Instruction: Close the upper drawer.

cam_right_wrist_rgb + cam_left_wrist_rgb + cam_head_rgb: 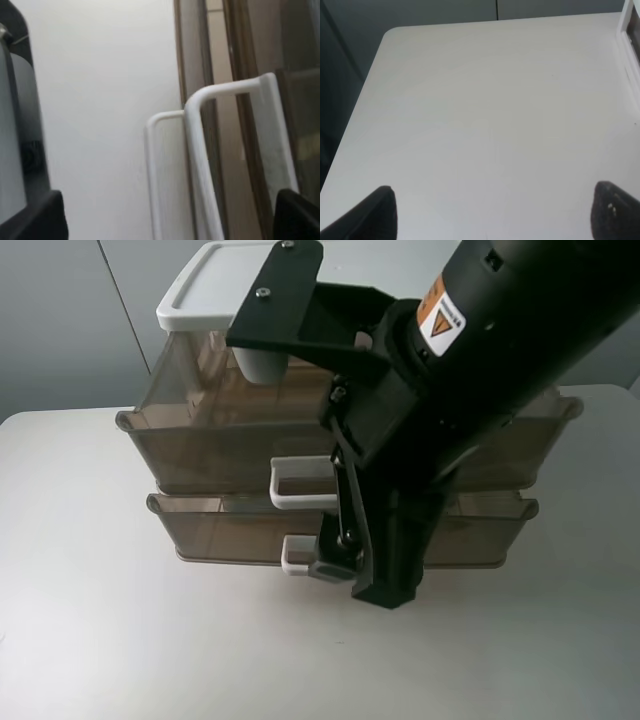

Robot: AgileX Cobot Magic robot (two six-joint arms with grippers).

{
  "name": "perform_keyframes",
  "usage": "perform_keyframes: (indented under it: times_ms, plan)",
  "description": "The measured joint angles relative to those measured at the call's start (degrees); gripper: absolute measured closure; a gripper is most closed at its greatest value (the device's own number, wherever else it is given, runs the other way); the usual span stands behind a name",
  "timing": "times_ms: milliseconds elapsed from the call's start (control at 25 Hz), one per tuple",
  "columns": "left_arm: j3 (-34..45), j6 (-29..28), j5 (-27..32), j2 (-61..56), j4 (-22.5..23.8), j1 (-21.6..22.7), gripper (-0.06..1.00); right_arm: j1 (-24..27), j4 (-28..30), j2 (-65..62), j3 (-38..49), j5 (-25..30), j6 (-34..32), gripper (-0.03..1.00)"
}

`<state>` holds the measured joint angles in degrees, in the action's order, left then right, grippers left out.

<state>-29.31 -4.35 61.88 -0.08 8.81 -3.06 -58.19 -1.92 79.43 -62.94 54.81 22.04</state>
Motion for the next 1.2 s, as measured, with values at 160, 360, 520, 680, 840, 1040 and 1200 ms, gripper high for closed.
perform_keyframes:
  times_ms: [160,360,520,680,840,1040,1200]
  plan:
    - [0.00,0.00,0.00,0.00,0.00,0.00,0.20,0.11,8.93,0.62,0.00,-3.76,-3.35,0.34]
    - [0.00,0.00,0.00,0.00,0.00,0.00,0.20,1.61,13.32,0.74,0.00,-7.39,-5.43,0.34]
    - [0.00,0.00,0.00,0.00,0.00,0.00,0.20,1.03,13.31,-0.88,0.00,-7.51,-5.65,0.34]
    - [0.00,0.00,0.00,0.00,0.00,0.00,0.20,-1.90,10.21,-4.79,0.00,-6.05,-5.54,0.34]
    - [0.00,0.00,0.00,0.00,0.00,0.00,0.20,-3.38,2.91,-6.43,0.00,-3.07,-4.23,0.34]
    - [0.00,0.00,0.00,0.00,0.00,0.00,0.20,-3.38,1.28,-3.38,0.00,-2.03,-3.64,0.34]
    - [0.00,0.00,0.00,0.00,0.00,0.00,0.20,-3.38,4.42,0.16,0.00,-2.04,-3.64,0.34]
